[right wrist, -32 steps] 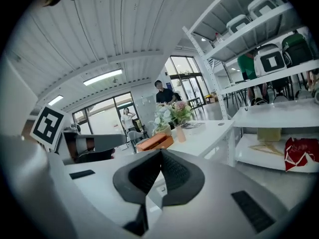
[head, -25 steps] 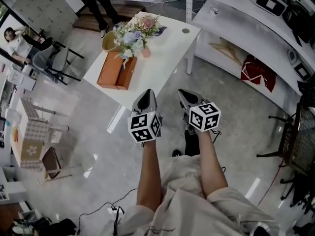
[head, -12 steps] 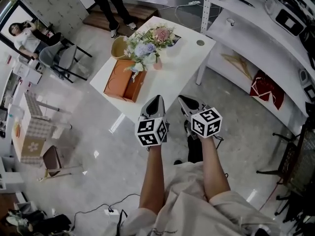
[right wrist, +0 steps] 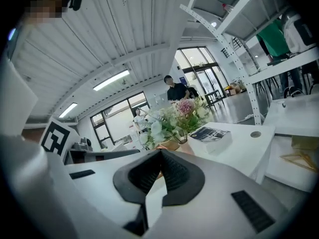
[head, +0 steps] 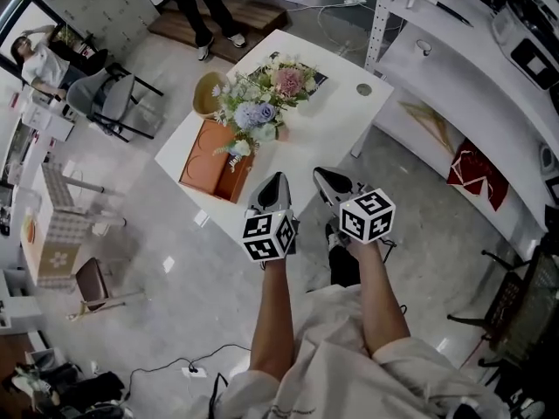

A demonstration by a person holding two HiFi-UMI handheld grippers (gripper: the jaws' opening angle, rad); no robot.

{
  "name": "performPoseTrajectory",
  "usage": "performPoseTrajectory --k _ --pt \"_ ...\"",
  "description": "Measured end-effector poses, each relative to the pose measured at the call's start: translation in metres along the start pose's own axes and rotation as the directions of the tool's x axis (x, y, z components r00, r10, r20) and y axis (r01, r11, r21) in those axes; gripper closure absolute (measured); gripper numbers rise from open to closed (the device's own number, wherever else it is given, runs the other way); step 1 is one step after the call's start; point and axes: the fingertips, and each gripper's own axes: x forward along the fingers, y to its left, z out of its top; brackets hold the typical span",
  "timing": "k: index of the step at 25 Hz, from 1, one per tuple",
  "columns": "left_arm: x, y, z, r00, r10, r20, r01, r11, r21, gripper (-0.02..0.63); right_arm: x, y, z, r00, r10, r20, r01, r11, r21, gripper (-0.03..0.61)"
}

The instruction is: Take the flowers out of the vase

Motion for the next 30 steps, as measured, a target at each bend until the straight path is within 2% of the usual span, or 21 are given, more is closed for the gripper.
performPoseTrajectory --k 3,7,12,19,22,26,30 --pt "0.017 0.013 0.005 1.000 0.024 0.001 -0.024 0.999 -0.040 0.606 0.016 -0.016 0.008 1.000 0.025 -0.008 -0.025 0.999 0.047 0.572" --pt "0.046 0.023 0.010 0.997 0.077 0.011 -0.076 0.995 -0.068 0.606 0.039 -0.043 0.011 0.996 0.055 -0.068 -0.054 0.998 0.010 0.572" --pt "0.070 0.033 -0.007 0.982 0.188 -0.008 -0.188 0.978 -0.086 0.606 0.066 -0.063 -0.004 0.981 0.119 -0.154 -0.121 0.993 -0.004 0.572" --pt "0.077 0.055 -0.016 0.961 0.271 -0.051 -0.274 0.958 -0.081 0.606 0.111 -0.070 -0.001 0.967 0.199 -0.160 -0.185 0.978 0.096 0.572" --pt "0.080 0.061 -0.019 0.957 0.284 -0.055 -0.288 0.953 -0.097 0.606 0.125 -0.077 -0.002 0.967 0.197 -0.163 -0.182 0.978 0.097 0.572" --pt "0.092 0.076 -0.022 0.948 0.315 -0.039 -0.317 0.937 -0.149 0.606 0.145 -0.080 -0.006 0.960 0.205 -0.190 -0.202 0.979 0.036 0.571" --pt "0.110 0.081 -0.026 0.949 0.311 -0.043 -0.314 0.940 -0.135 0.604 0.161 -0.086 -0.008 0.952 0.229 -0.202 -0.228 0.973 0.026 0.569"
